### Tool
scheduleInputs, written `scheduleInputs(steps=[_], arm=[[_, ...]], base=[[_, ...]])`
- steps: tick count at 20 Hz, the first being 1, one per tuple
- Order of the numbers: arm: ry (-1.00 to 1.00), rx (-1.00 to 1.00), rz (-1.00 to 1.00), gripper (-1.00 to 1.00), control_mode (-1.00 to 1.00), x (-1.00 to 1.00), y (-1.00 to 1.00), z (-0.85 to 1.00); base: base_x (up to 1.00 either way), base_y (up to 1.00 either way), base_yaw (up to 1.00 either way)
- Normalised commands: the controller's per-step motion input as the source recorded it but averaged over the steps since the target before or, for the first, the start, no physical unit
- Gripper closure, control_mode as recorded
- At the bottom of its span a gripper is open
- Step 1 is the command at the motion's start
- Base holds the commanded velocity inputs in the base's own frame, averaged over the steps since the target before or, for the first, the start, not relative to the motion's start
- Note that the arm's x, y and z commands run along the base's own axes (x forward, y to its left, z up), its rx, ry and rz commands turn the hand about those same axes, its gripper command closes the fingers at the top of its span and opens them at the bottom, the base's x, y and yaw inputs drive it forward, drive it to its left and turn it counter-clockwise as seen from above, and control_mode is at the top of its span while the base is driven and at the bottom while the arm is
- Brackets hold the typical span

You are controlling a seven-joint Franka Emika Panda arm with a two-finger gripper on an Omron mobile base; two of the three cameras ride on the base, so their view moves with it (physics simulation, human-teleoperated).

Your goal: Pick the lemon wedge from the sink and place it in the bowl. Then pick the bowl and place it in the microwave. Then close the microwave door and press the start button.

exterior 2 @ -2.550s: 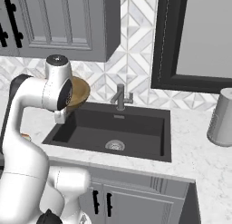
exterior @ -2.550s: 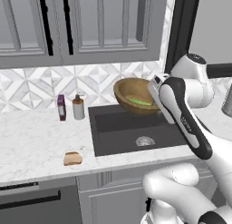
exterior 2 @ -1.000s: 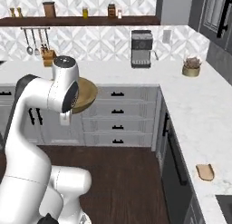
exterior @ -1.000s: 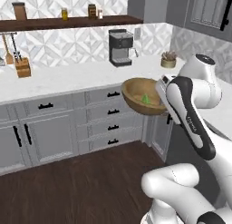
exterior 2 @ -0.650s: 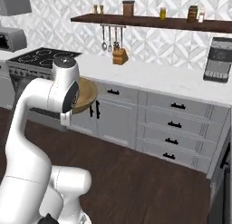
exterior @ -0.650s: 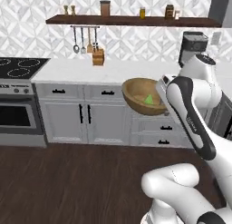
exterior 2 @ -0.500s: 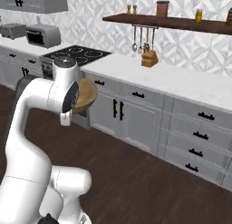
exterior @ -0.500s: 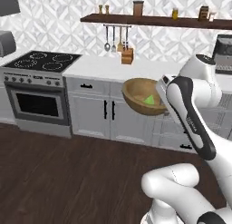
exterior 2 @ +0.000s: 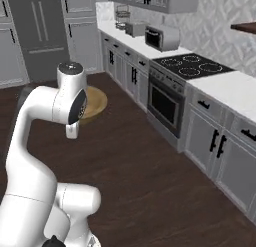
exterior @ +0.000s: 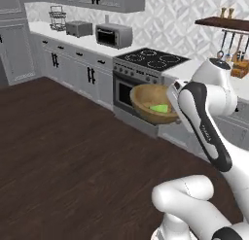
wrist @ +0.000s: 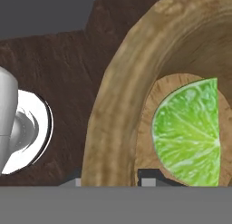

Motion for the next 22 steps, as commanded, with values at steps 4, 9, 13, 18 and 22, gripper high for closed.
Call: scheduleInputs(steps=[4, 9, 13, 18, 22], arm=[[0.00, 0.00, 0.00, 1.00, 1.00, 0.00, 0.00, 0.00], [0.00, 0.00, 0.00, 1.00, 1.00, 0.00, 0.00, 0.00], [0.00, 0.00, 0.00, 1.00, 1.00, 0.00, 0.00, 0.00], [0.00, 0.00, 0.00, 1.00, 1.00, 0.00, 0.00, 0.00], [0.00, 0.00, 0.00, 1.00, 1.00, 0.00, 0.00, 0.00]], base=[[0.45, 0.05, 0.78], [0.54, 0.08, 0.73], [0.68, 0.08, 0.57], [1.00, 0.00, 0.17], [1.00, 0.00, -0.06]])
